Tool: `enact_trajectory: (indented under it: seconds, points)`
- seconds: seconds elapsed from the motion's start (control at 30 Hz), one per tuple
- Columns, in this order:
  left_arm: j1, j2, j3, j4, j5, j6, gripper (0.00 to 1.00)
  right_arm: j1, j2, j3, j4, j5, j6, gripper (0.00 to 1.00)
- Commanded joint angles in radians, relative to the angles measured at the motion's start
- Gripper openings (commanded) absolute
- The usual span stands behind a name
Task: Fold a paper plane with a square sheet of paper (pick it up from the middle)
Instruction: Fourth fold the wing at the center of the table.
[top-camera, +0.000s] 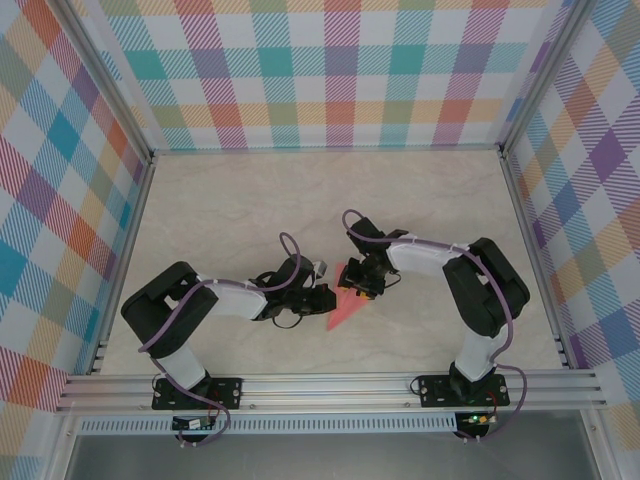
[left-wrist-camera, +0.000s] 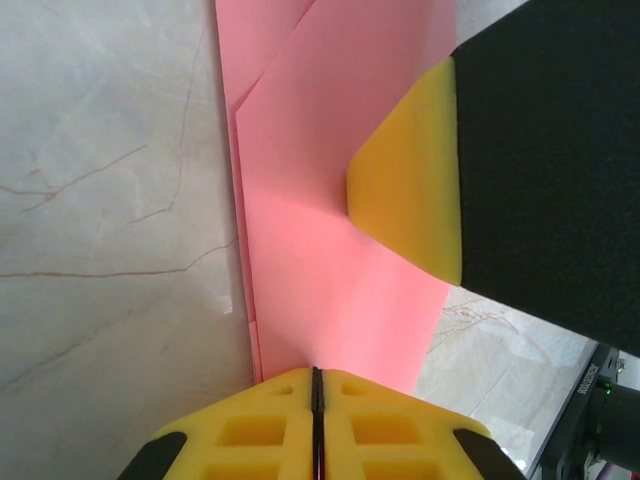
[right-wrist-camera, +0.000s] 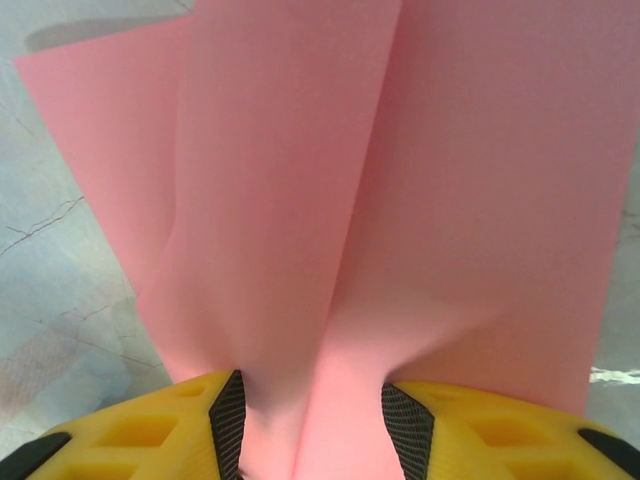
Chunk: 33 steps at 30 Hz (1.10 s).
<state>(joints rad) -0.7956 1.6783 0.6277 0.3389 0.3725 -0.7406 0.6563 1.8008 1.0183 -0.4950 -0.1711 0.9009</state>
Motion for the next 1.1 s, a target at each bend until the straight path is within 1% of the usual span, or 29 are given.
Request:
enact_trajectory:
  seconds: [0.0, 0.3, 0.6, 0.8, 1.07]
  points:
    - [0.006, 0.008, 0.017, -0.027, -0.017, 0.011, 0.09, 0.019, 0.148, -0.074, -0.057, 0.116, -0.01, 0.47]
    - [0.007, 0.007, 0.02, -0.035, -0.017, 0.011, 0.08, 0.032, 0.188, -0.043, -0.104, 0.15, -0.01, 0.47]
    - [0.013, -0.072, 0.023, -0.033, -0.029, -0.007, 0.1, 0.049, 0.227, -0.018, -0.112, 0.152, -0.005, 0.47]
    - [0.018, -0.096, 0.014, -0.034, -0.042, -0.009, 0.1, 0.05, 0.229, -0.017, -0.114, 0.152, 0.0, 0.47]
    - [0.019, -0.089, -0.009, 0.042, 0.018, -0.023, 0.09, 0.051, 0.235, -0.014, -0.12, 0.152, 0.007, 0.48]
